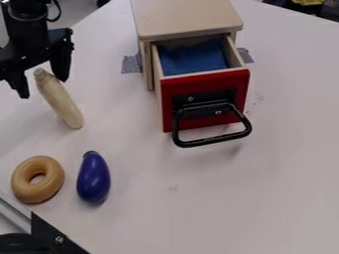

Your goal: Put the white bottle in the drawer

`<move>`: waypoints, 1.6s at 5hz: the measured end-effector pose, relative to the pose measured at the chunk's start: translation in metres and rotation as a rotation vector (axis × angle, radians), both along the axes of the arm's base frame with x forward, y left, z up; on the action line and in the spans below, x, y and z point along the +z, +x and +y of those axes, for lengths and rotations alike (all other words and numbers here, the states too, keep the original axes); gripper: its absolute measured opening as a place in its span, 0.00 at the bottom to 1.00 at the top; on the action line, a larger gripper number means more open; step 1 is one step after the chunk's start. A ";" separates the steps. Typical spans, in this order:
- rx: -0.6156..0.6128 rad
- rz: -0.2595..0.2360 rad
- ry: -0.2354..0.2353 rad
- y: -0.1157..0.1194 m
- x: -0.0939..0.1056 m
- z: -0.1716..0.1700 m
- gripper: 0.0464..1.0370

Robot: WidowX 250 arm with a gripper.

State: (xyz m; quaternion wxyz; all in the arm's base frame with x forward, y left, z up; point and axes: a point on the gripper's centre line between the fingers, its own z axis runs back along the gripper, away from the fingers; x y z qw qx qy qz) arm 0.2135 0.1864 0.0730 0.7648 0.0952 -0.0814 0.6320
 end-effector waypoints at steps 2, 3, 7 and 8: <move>0.020 -0.033 0.020 0.004 0.003 0.004 0.41; 0.027 -0.039 0.021 0.004 0.005 0.004 0.31; 0.004 -0.195 -0.087 0.030 0.064 -0.016 0.28; -0.001 -0.210 -0.111 0.037 0.075 -0.021 0.28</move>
